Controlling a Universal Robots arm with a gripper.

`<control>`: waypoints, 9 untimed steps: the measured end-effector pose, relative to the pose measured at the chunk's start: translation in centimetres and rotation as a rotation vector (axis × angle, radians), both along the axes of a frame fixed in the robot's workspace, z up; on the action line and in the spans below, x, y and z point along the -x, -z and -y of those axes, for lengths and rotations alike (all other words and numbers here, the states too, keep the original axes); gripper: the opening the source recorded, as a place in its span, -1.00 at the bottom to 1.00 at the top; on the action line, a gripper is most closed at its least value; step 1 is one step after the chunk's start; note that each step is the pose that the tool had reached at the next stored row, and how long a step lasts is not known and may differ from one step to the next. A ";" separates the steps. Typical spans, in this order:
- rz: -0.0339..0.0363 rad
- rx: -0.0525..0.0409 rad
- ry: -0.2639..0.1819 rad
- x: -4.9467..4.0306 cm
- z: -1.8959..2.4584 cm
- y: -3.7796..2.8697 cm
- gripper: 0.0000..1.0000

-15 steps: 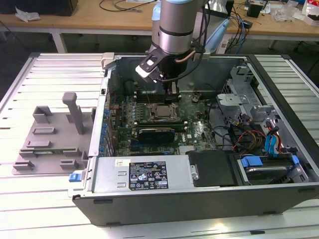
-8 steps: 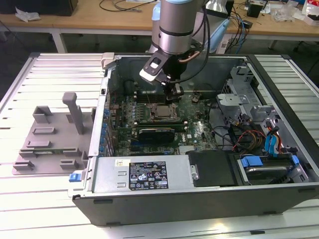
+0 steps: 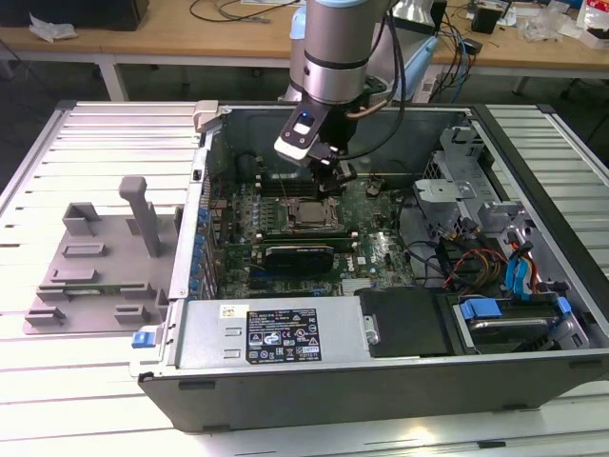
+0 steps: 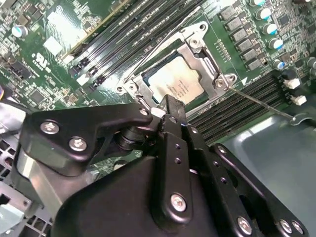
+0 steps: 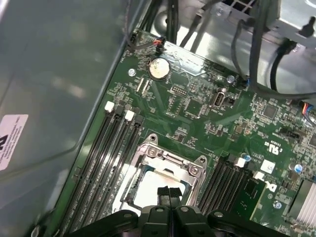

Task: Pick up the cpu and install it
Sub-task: 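Close the cpu cover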

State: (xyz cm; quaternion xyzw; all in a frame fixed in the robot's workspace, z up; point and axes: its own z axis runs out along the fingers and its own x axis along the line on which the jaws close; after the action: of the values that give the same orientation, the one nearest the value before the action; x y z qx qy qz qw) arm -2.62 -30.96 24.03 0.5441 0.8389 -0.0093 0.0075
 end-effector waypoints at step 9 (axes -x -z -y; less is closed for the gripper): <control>0.0000 0.0000 -0.122 0.00 0.00 0.00 -0.79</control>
State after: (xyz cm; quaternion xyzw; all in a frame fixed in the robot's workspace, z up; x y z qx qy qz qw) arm -2.62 -30.96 24.03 0.4918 0.8706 -0.0088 0.0080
